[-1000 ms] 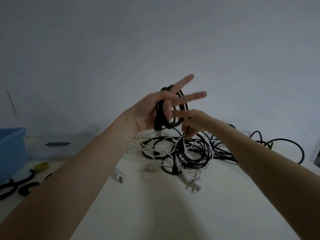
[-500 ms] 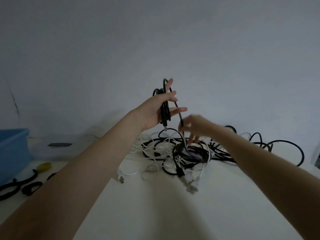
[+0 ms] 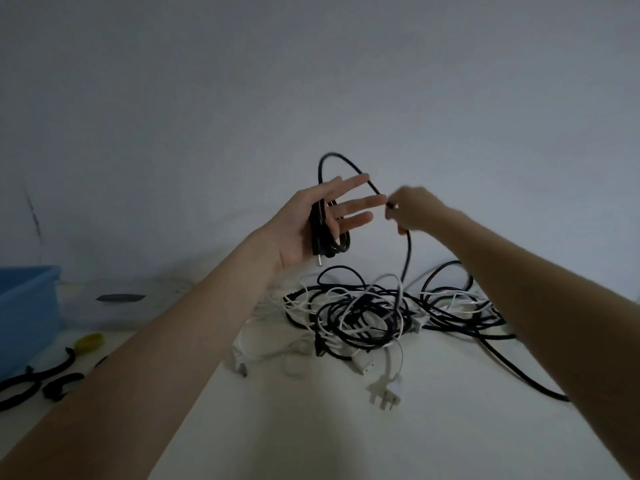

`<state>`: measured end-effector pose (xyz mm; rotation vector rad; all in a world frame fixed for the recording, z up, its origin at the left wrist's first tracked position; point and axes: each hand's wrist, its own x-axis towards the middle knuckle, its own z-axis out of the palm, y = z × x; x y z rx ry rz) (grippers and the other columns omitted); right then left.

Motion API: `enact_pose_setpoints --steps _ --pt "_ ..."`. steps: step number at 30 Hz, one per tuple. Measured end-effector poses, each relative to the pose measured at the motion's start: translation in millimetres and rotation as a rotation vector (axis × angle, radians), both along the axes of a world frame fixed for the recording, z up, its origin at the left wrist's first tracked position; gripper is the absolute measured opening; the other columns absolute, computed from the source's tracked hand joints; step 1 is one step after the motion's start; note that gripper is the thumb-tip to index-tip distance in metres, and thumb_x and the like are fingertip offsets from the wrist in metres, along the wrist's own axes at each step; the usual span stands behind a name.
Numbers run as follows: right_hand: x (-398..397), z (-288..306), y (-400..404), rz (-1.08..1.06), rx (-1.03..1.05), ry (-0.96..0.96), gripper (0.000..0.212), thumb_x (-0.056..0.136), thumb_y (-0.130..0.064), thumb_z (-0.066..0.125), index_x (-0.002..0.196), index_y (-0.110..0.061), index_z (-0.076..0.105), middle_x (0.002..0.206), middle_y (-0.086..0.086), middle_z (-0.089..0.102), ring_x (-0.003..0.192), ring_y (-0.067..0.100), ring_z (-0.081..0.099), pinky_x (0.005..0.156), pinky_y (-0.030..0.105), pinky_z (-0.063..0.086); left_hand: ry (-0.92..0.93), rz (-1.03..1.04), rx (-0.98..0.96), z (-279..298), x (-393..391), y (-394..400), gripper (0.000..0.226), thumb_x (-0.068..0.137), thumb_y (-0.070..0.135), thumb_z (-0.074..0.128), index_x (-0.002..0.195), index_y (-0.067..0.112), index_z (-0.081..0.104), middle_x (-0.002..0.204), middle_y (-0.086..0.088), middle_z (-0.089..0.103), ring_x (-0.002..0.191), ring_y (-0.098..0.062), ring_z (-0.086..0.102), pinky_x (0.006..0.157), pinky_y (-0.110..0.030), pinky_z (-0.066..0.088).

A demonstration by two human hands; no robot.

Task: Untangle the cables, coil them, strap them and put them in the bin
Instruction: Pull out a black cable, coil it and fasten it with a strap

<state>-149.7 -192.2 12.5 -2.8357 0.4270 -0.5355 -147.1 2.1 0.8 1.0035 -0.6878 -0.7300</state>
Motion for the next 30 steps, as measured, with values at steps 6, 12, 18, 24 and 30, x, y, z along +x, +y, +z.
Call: enact_pose_setpoints --steps 6,12,18,24,30 --pt "-11.8 -45.5 -13.5 0.01 0.153 0.158 0.024 0.096 -0.009 0.042 0.107 -0.003 0.062 0.069 0.007 0.051 0.05 0.021 0.054 0.046 0.029 0.05 0.077 -0.058 -0.178 -4.3 4.6 2.1 0.038 0.096 0.029 0.042 0.131 0.019 0.052 0.123 -0.014 0.062 0.084 -0.026 0.071 0.049 -0.016 0.054" --pt "-30.4 -42.0 18.1 0.303 0.006 0.375 0.021 0.094 -0.026 0.052 0.107 -0.018 0.067 0.062 -0.005 0.042 0.041 0.011 0.041 0.04 0.019 0.038 0.155 0.375 -0.217 -7.8 22.8 -16.9 0.049 0.095 0.03 0.054 0.139 0.042 0.037 0.155 0.004 0.025 0.121 -0.038 0.052 0.089 -0.039 0.051" --pt "-28.8 -18.1 43.6 0.534 -0.156 0.258 0.017 0.085 -0.03 0.066 0.078 -0.016 0.073 0.053 -0.002 0.047 0.049 0.01 0.035 0.051 0.022 0.029 -0.052 0.361 0.193 -29.4 26.1 -9.8 0.059 0.096 0.038 0.047 0.143 0.053 0.015 0.158 0.005 0.01 0.105 -0.032 0.057 0.075 -0.034 0.052" --pt "-30.7 -6.4 41.2 0.507 -0.118 0.146 0.034 0.069 -0.036 0.079 0.056 -0.015 0.057 0.048 -0.005 0.045 0.045 0.008 0.034 0.042 0.014 0.024 -0.134 -0.129 0.473 -37.6 18.9 2.8 0.041 0.091 0.035 0.048 0.13 0.023 0.048 0.107 -0.012 0.07 0.074 -0.017 0.07 0.06 -0.023 0.056" --pt "-24.4 13.5 28.9 0.42 -0.155 -0.145 0.033 0.077 -0.03 0.075 0.058 -0.018 0.051 0.056 -0.006 0.05 0.053 0.008 0.05 0.052 0.022 0.038 -0.259 -0.365 0.534 -34.5 10.1 1.3 0.031 0.08 0.012 0.05 0.098 0.017 0.075 0.055 -0.006 0.066 0.026 -0.001 0.039 0.034 -0.012 0.032"
